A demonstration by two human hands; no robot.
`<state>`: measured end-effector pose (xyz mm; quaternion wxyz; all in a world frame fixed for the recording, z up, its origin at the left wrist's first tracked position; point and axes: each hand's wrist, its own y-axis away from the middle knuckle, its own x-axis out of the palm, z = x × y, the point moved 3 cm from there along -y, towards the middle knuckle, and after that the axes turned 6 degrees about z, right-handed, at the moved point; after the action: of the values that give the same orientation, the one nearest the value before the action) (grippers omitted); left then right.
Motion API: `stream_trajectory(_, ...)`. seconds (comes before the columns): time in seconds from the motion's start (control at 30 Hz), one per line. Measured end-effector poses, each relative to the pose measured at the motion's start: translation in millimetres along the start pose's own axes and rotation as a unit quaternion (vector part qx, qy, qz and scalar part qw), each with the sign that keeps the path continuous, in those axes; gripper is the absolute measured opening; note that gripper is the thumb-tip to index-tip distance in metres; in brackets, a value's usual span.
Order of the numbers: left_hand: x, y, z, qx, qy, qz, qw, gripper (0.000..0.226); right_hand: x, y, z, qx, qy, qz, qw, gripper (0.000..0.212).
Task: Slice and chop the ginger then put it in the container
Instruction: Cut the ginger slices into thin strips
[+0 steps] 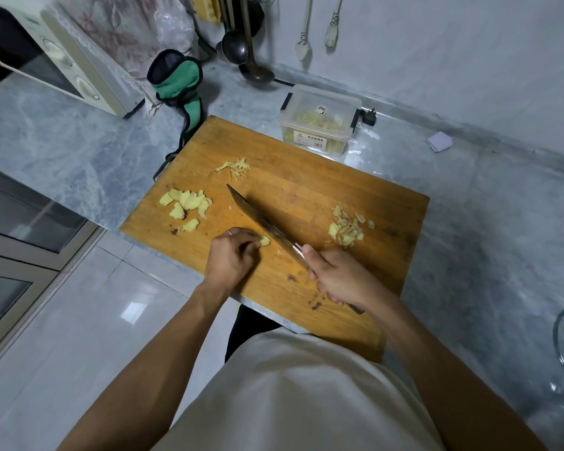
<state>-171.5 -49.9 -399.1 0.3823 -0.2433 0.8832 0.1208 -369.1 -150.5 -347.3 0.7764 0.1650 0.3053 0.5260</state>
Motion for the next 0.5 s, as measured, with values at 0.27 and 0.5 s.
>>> stream_trajectory(0.27, -7.4, -15.7, 6.0, -0.115, 0.114, 0.059, 0.985, 0.019, -1.9, -3.3, -9.3, 0.012, -0.048, -0.017, 0.999, 0.057)
stream_trajectory(0.5, -10.2, -10.1, 9.7, -0.098, 0.128, -0.004, 0.987, 0.02, -2.0, -3.2, -9.5, 0.016, -0.051, -0.022, 0.998, 0.058)
